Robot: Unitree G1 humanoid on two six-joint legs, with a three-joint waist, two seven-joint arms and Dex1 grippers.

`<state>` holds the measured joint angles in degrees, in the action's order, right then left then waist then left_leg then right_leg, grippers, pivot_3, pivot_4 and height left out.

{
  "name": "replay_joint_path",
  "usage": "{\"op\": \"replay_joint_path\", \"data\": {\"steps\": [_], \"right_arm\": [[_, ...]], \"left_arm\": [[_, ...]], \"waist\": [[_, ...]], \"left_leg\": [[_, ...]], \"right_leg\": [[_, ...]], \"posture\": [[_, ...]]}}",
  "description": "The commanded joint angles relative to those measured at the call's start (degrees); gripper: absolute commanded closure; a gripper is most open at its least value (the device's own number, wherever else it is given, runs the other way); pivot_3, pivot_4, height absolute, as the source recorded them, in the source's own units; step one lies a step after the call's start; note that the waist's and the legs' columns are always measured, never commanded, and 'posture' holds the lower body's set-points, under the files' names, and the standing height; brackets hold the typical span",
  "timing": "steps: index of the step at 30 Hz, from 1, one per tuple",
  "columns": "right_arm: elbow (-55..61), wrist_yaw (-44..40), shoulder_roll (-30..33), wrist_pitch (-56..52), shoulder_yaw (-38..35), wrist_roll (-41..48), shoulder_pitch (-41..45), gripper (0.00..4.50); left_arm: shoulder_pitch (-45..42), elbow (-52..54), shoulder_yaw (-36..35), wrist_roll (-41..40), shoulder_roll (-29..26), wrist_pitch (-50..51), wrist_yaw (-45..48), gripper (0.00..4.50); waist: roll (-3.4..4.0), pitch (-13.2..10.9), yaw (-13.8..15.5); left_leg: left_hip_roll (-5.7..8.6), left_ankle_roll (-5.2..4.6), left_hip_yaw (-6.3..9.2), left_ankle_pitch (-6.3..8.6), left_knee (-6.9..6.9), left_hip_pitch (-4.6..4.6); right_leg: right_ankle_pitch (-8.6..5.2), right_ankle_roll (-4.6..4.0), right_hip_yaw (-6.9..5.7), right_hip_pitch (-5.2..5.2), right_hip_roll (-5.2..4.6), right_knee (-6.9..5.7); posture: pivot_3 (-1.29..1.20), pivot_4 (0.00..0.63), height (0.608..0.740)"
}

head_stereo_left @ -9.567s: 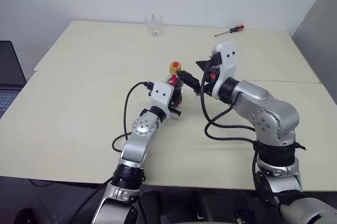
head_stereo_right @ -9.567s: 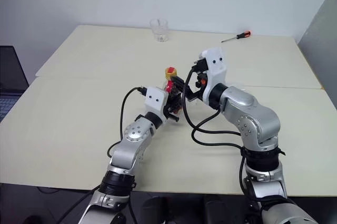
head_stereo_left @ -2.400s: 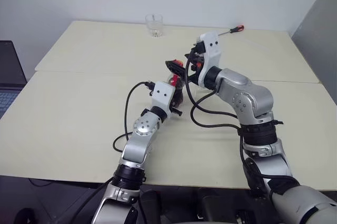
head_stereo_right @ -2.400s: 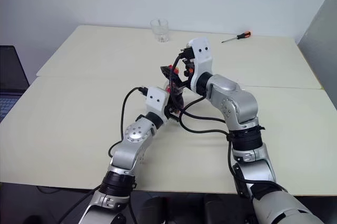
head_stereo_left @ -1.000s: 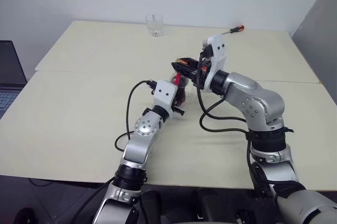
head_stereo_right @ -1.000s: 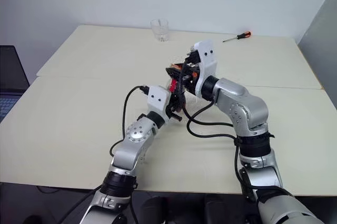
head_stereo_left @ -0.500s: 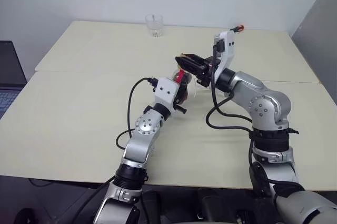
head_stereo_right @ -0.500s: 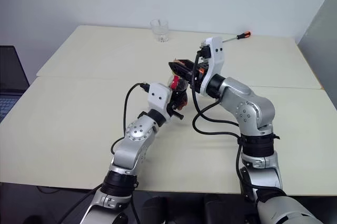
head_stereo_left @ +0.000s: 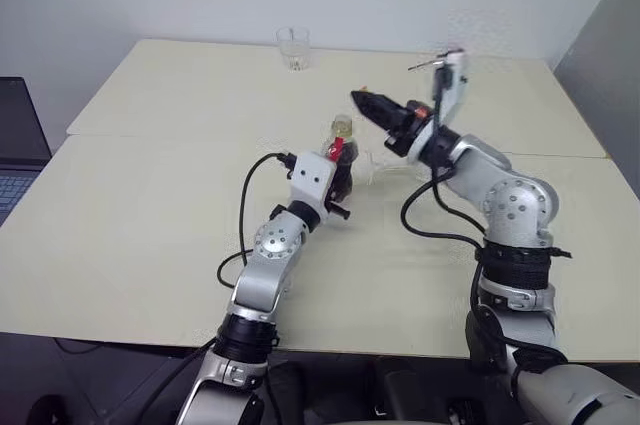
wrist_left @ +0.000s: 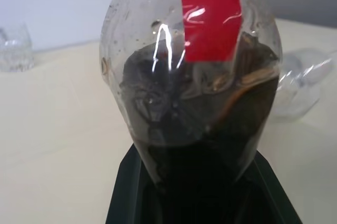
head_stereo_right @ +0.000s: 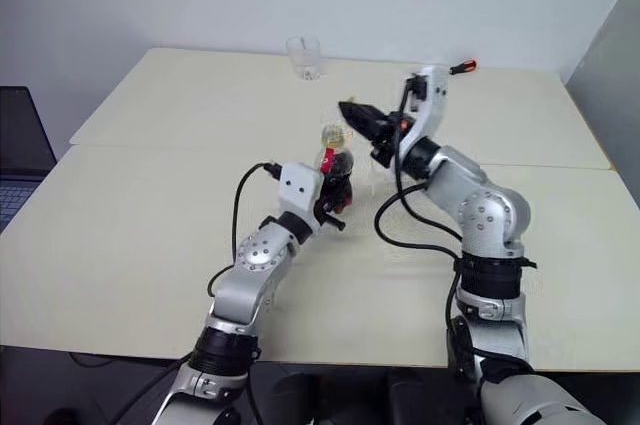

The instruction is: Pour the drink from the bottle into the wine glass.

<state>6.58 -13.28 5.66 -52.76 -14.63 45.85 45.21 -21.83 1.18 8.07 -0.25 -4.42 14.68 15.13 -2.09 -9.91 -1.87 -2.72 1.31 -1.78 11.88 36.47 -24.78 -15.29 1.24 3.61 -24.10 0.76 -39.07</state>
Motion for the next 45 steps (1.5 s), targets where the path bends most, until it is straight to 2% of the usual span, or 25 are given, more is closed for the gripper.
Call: {"op": "replay_joint_path", "data": {"steps": [1, 5, 9, 13, 18, 22, 32, 33, 41, 45], "right_arm": [[1.0, 1.2, -0.4, 1.1, -1.6, 2.1, 0.7, 3.37], [0.4, 2.4, 0.4, 2.4, -2.5, 1.2, 0.6, 3.37], [-1.1, 4.1, 5.9, 6.5, -2.4, -6.0, -2.1, 3.37], [-2.9, 5.0, 11.9, 11.2, -3.3, -12.5, -8.2, 3.39], [-3.8, 5.7, 16.0, 15.7, -5.7, -17.2, -15.1, 3.40], [-5.7, 6.9, 16.7, 18.2, -7.5, -19.3, -17.8, 3.40], [-17.0, 4.7, 17.6, 21.7, -4.3, -25.1, -18.8, 3.40], [-18.3, 4.6, 17.7, 21.7, -3.9, -25.7, -18.6, 2.68], [-19.1, 2.8, 18.9, 21.5, -1.8, -29.0, -19.7, 0.01], [-15.7, 1.3, 19.0, 21.5, -2.1, -28.2, -20.1, 0.00]], "left_arm": [[-1.0, 2.1, 0.0, -0.3, 0.4, -0.9, -0.2, 3.82], [-0.9, 2.3, 0.0, -0.2, 0.3, -0.8, -0.2, 3.82], [-0.6, 2.7, -1.2, -0.6, 0.4, -0.4, -1.0, 3.82], [-2.3, 0.8, -4.6, -0.8, -1.0, -1.7, -2.4, 3.82], [-4.8, -3.1, -10.0, -1.2, -4.2, -3.2, -4.3, 3.82], [-5.9, -6.9, -14.0, -1.6, -7.4, -5.1, -5.5, 3.82], [-7.6, -19.5, -21.1, -2.5, -14.2, -11.8, -8.1, 3.82], [-7.6, -21.0, -21.2, -2.1, -14.5, -12.7, -8.4, 3.82], [-6.6, -25.0, -20.6, -2.1, -13.3, -16.0, -10.1, 3.82], [-5.8, -25.2, -20.6, -2.4, -12.7, -15.8, -10.5, 3.82]], "waist": [[0.00, 0.0, 0.0], [0.00, 0.0, 0.0], [-0.01, 0.0, 0.2], [-0.01, 0.0, 0.3], [0.00, 0.0, -0.1], [0.01, 0.0, -0.2], [0.00, 0.0, 0.1], [0.00, 0.0, 0.1], [0.00, 0.0, 0.1], [0.01, 0.0, 0.2]], "left_leg": [[0.00, 0.00, 0.00, 0.00, 0.00, 0.00], [0.00, 0.00, 0.00, 0.00, 0.00, -0.01], [0.02, 0.00, -0.02, 0.00, 0.00, -0.01], [0.04, 0.00, -0.03, 0.00, 0.00, -0.01], [0.02, 0.00, -0.05, 0.00, -0.02, 0.01], [-0.02, 0.00, -0.04, 0.00, -0.03, 0.05], [0.02, 0.00, -0.14, 0.00, 0.00, 0.05], [0.02, 0.00, -0.15, 0.00, 0.00, 0.05], [0.03, 0.00, -0.15, 0.00, 0.00, 0.05], [0.03, 0.01, -0.15, 0.00, 0.01, 0.05]], "right_leg": [[0.00, 0.00, 0.00, 0.00, 0.00, 0.00], [0.00, 0.00, 0.00, 0.00, 0.00, 0.01], [0.00, 0.00, 0.00, 0.02, -0.01, 0.03], [0.00, 0.01, 0.05, 0.04, -0.05, 0.07], [0.00, 0.01, 0.09, 0.00, 0.03, 0.03], [0.00, 0.01, 0.10, 0.00, 0.08, 0.01], [0.03, 0.06, 0.10, 0.01, 0.01, 0.05], [0.03, 0.06, 0.10, 0.01, -0.01, 0.06], [0.05, 0.09, 0.09, 0.02, -0.04, 0.04], [0.05, 0.09, 0.09, 0.03, -0.03, 0.04]], "posture": [[0.00, 0.150, 0.740], [0.00, 0.150, 0.740], [0.00, 0.150, 0.740], [0.00, 0.150, 0.740], [0.00, 0.150, 0.740], [0.00, 0.150, 0.740], [0.00, 0.150, 0.740], [0.00, 0.150, 0.740], [0.00, 0.150, 0.740], [0.00, 0.150, 0.740]]}}
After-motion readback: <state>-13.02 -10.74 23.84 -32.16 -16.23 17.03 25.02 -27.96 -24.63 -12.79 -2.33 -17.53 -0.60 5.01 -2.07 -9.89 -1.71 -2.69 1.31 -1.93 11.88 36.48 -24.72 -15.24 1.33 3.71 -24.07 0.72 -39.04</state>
